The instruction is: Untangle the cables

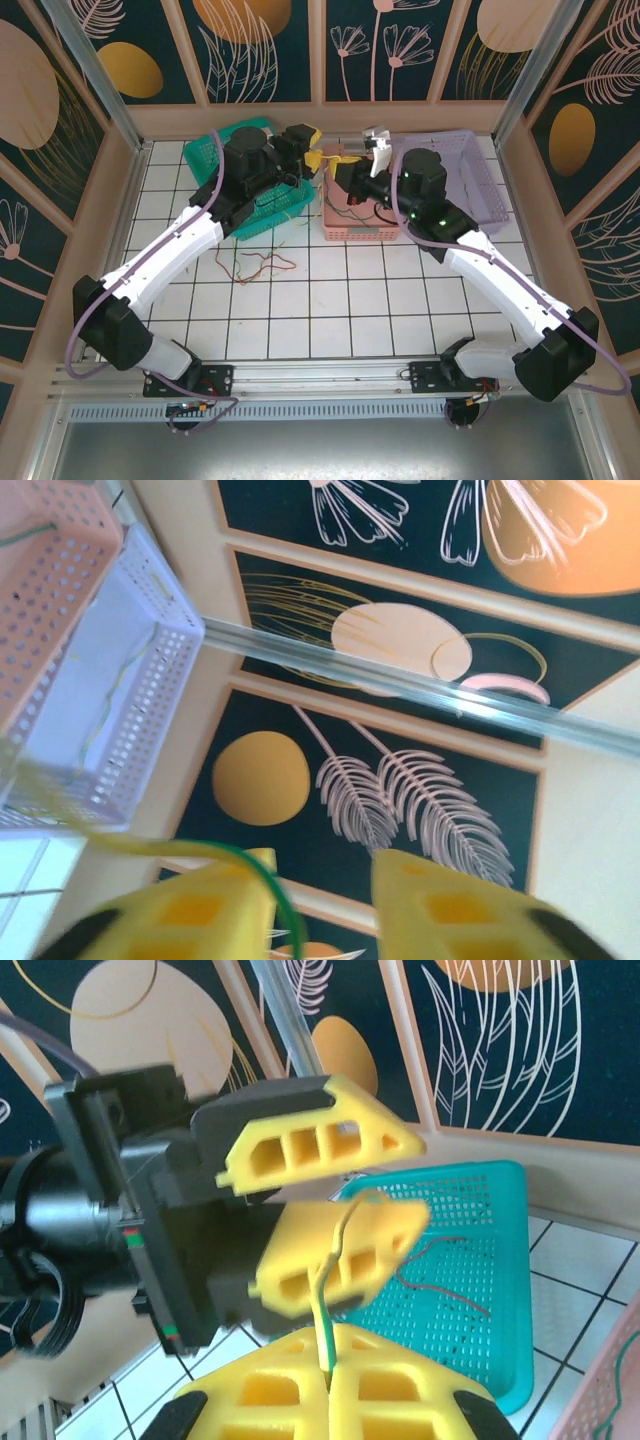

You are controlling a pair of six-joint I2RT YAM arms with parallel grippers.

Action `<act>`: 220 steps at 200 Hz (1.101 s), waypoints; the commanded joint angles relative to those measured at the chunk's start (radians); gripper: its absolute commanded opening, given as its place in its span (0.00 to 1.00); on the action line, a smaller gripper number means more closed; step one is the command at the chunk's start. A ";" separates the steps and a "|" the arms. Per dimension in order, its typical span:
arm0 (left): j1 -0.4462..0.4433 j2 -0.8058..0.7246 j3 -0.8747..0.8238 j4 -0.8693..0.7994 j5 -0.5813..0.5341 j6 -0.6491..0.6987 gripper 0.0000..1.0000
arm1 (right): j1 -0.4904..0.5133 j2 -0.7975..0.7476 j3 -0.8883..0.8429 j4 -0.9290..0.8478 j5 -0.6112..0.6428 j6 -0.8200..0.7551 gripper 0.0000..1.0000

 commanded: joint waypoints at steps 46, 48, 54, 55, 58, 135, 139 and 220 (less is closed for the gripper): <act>0.095 0.148 0.452 -0.242 0.047 0.690 0.00 | 0.035 0.106 0.169 -0.337 -0.299 -0.109 0.00; 0.095 0.152 0.465 -0.247 0.049 0.713 0.00 | 0.036 0.114 0.174 -0.349 -0.314 -0.109 0.00; 0.095 0.160 0.491 -0.265 0.047 0.765 0.00 | 0.044 0.132 0.185 -0.381 -0.354 -0.110 0.00; 0.096 0.162 0.495 -0.268 0.045 0.773 0.00 | 0.046 0.134 0.186 -0.385 -0.359 -0.111 0.00; 0.095 0.164 0.501 -0.274 0.043 0.788 0.00 | 0.051 0.141 0.189 -0.397 -0.369 -0.111 0.00; 0.100 0.106 0.396 -0.067 0.065 1.039 0.00 | 0.078 0.218 0.182 -0.427 -0.589 -0.010 0.00; 0.101 0.103 0.388 -0.057 0.067 1.040 0.00 | 0.076 0.218 0.180 -0.414 -0.603 0.002 0.00; 0.101 0.106 0.359 0.026 0.119 0.995 0.09 | 0.026 0.177 0.159 -0.348 -0.630 0.088 0.00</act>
